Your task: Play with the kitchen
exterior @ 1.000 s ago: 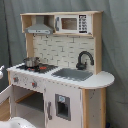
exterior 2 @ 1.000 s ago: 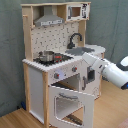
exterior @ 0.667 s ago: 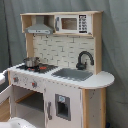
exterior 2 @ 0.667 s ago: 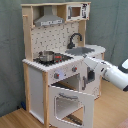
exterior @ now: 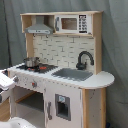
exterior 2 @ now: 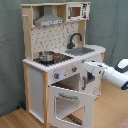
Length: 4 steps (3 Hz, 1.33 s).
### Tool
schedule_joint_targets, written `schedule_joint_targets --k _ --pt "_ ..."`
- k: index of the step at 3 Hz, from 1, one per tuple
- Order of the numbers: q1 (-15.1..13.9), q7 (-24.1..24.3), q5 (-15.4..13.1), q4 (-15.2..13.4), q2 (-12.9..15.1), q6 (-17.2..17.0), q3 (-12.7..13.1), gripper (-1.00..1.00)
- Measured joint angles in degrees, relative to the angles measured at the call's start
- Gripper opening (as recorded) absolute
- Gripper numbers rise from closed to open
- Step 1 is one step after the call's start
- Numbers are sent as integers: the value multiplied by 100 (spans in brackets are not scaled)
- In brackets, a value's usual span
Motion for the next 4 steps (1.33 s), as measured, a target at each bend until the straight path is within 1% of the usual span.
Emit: schedule_joint_targets --k 1,2,3,4 --pt "-279 -143 0 -105 1 480 -58 100" --pt "-629 -261 0 -155 0 988 -54 100" --pt "-966 -422 0 -188 0 1485 -33 100" --pt "-1294 -642 -1 -198 -1 1912 46 100"
